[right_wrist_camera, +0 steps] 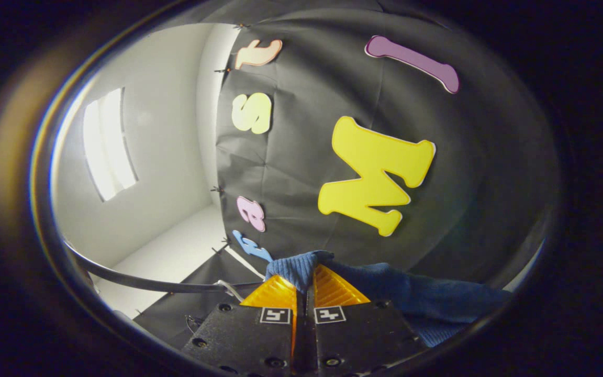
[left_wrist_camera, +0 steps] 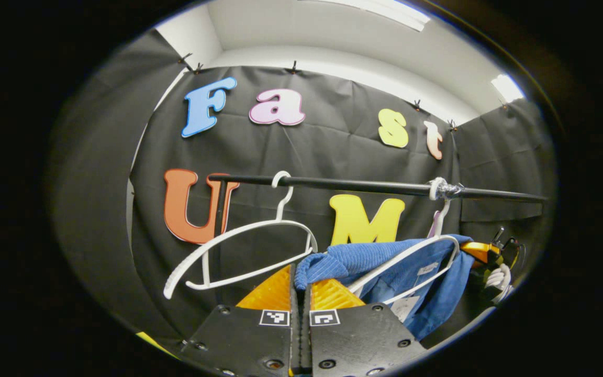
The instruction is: Grasp the clothes on the hanger with both hands and then place them into the laundry hamper below.
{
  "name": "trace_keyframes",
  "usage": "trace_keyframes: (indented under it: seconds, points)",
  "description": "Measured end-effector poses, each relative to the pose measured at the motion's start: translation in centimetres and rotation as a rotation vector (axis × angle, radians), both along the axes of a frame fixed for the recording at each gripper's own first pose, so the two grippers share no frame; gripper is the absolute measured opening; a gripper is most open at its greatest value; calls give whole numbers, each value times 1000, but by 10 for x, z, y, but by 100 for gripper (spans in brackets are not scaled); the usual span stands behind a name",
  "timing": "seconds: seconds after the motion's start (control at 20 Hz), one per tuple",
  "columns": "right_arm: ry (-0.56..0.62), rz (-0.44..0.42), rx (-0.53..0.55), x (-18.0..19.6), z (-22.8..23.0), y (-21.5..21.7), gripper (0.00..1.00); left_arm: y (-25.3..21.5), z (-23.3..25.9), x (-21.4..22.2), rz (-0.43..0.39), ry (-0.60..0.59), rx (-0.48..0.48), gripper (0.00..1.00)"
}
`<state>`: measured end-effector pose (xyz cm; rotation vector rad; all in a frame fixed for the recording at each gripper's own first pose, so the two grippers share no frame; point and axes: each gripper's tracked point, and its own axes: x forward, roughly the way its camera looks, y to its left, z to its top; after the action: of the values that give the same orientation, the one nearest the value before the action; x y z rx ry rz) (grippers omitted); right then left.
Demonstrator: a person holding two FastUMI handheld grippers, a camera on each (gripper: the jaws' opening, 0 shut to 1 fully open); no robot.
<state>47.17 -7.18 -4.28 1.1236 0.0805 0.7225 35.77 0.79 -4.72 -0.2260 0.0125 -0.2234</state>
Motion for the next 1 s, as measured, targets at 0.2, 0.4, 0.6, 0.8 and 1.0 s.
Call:
trace_keyframes:
  seconds: [0.2, 0.4, 0.6, 0.8, 1.0]
  points:
    - [61, 49, 92, 8, 0, -8, 3, -7, -9, 3, -88, 35, -63, 4]
    - [131, 63, 191, 18, -14, -25, 3, -18, -14, 1, -130, 43, -60, 0]
    - [161, 118, 281, 17, -12, -24, 3, -13, -16, 7, -168, 77, -117, 1]
    - [210, 179, 321, 33, -20, -17, 3, -7, -15, 15, -187, 86, -151, 0]
    - [176, 205, 277, 37, 0, -17, 2, -17, -11, 14, -208, 84, -114, 0]
